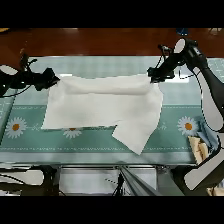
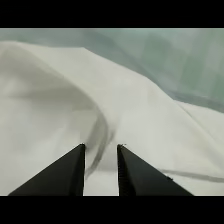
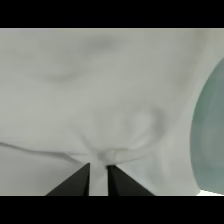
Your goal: Fold the shirts.
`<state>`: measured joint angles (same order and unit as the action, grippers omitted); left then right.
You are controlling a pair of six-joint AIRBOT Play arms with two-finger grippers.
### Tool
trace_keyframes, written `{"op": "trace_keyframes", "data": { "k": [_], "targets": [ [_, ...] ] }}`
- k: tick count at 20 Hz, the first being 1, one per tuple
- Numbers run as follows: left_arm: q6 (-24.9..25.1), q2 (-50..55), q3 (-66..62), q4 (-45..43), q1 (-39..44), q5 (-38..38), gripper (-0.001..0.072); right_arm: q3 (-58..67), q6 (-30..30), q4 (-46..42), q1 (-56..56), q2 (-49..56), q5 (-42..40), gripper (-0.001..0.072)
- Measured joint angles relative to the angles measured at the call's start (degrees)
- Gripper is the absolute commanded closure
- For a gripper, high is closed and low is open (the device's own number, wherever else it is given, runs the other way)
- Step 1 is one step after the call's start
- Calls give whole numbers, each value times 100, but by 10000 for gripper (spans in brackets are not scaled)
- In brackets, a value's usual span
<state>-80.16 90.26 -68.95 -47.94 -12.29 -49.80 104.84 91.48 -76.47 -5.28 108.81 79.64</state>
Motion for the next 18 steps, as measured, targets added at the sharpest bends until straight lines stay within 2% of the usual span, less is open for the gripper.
{"op": "trace_keyframes", "data": {
  "k": [3, 4, 5, 7, 11, 13, 15, 16, 17, 18],
  "targets": [
    [98, -39, -195, -9, -227, -315, 426, 42, -348, 11, 44, -116, 315, 441],
    [146, -70, -334, -31, -376, -586, 304, 57, -476, -81, 87, -201, 485, 384],
    [175, -92, -485, -57, -542, -911, 280, 68, -592, -236, 149, -313, 704, 319],
    [157, -118, -695, -348, -863, -1652, 277, 76, -756, -551, 337, -557, 1121, 276],
    [37, -179, -538, -1423, -1182, -3154, 276, -496, -907, -883, 922, -1104, 1628, 276],
    [28, -284, -168, -1808, -1255, -3491, 275, -1209, -1016, -654, 1268, -1491, 1532, 275],
    [140, -409, 317, -2031, -1296, -3646, 274, -2046, -1241, -72, 1609, -1934, 1104, 275],
    [219, -455, 529, -2057, -1333, -3722, 187, -2441, -1388, 256, 1764, -2144, 883, 276],
    [278, -481, 691, -2159, -1390, -3724, 69, -2824, -1550, 590, 1908, -2334, 640, 276],
    [326, -514, 817, -2197, -1478, -3748, 60, -3152, -1714, 905, 2033, -2496, 435, 275]
  ]
}}
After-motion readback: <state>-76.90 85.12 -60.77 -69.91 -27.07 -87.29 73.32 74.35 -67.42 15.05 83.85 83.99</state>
